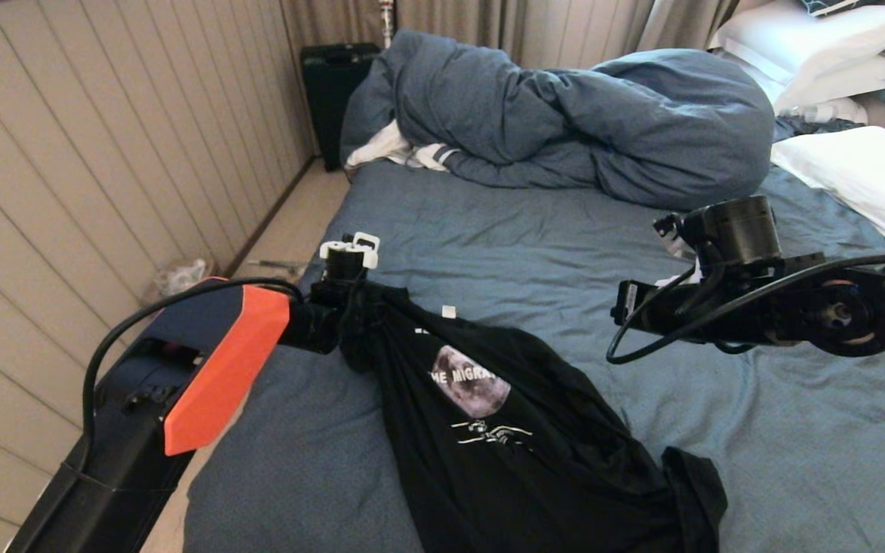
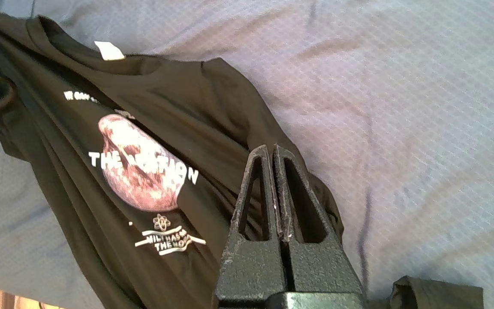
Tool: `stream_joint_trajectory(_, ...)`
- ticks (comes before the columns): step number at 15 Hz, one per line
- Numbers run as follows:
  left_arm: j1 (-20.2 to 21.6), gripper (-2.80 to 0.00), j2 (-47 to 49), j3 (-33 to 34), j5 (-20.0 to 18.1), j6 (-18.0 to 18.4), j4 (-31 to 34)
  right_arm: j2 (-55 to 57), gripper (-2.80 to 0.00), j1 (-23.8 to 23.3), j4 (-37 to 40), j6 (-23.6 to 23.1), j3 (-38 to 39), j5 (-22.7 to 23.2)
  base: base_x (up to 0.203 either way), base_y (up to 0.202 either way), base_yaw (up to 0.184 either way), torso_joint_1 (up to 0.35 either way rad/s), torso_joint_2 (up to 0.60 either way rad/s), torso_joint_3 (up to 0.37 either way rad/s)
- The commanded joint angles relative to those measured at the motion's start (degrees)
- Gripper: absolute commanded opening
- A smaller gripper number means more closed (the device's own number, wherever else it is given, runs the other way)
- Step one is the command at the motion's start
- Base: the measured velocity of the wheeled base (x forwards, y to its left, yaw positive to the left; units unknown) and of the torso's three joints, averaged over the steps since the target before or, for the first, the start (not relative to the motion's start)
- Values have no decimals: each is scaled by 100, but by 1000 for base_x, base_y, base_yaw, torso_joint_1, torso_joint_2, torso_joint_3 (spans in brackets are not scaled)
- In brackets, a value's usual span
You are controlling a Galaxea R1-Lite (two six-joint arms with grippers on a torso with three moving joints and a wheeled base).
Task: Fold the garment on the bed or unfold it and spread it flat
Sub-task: Unford the black T-shirt
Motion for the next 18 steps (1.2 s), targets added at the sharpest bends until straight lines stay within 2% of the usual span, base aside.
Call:
stream_joint_trajectory(1, 58, -280, -56, -6, 16, 7, -11, 206, -280, 38, 4, 11, -155, 0, 0, 0, 0, 0, 0, 0)
stream_joint_trajectory(7, 54, -280, -5, -4, 138, 1, -91, 325, -280, 63, 0, 11, -233, -5, 0, 0, 0, 0, 0, 0)
stream_joint_trajectory(8, 62, 0, 2, -4, 208, 7, -91, 316, -280, 63, 0, 9, -217, -7, 0, 0, 0, 0, 0, 0)
stream_joint_trajectory(12, 66, 0, -87, 5, 201, -7, 29, 269, -280, 66, 0, -147, -145, -9, 0, 0, 0, 0, 0, 0)
stream_joint_trajectory(14, 112, 0, -258, 27, 201, -164, 101, 231, -280, 54, 0, -138, -128, -9, 0, 0, 0, 0, 0, 0)
stream_joint_trajectory(16, 94, 0, -648, 98, 201, -594, 411, 178, -280, 63, 0, -121, -134, 0, 0, 0, 0, 0, 0, 0)
stream_joint_trajectory(18, -44, 0, -1058, 212, 197, -1346, 1230, 156, -280, 72, 62, -103, -173, 9, 0, 0, 0, 0, 0, 0)
